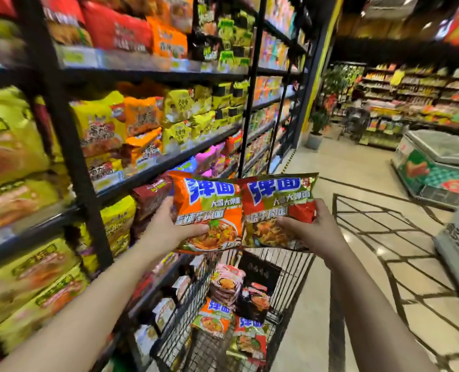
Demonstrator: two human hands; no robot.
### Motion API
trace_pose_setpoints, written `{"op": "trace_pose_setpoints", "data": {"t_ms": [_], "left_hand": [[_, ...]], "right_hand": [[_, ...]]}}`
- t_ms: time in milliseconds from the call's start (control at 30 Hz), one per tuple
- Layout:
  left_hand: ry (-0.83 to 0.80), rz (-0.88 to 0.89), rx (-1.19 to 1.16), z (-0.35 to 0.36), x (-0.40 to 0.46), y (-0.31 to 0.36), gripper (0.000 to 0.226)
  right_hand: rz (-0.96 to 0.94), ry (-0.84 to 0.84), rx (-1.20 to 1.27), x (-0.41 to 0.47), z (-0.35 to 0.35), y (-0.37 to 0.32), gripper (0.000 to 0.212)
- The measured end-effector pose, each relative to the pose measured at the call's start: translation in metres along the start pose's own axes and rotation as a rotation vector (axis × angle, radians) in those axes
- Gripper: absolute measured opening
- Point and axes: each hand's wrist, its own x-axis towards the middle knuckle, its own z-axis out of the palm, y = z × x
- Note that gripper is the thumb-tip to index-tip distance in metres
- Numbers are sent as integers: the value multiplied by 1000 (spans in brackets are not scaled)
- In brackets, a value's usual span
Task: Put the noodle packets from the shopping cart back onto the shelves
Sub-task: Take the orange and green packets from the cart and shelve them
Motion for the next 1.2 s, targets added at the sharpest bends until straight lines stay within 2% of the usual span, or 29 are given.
{"op": "trace_pose_setpoints", "data": {"t_ms": [100,200,333,433,600,767,900,1200], "left_hand": [[44,17,-14,-34,-21,17,88],[115,40,-8,-69,-54,35,75],[224,58,-5,-119,-105,51,71],[299,82,8,-158,-150,62,62],[413,91,48,-226,-244,73,59],[526,70,86,-290,-339,69,70],[628,46,77,-328,-411,68,68],[900,2,129,-391,-564,81,68]], "right_hand": [[-70,-36,19,-12,8,-33,73],[-124,-82,34,-26,23,-65,71],[-181,-146,37,-54,53,-105,71],[-212,-210,61,-90,79,-133,64],[-278,-311,98,-160,129,-173,54],[-331,-423,190,-229,182,-202,54],[-374,-516,208,-282,221,-225,50],[-478,-764,251,-387,303,-281,57]]}}
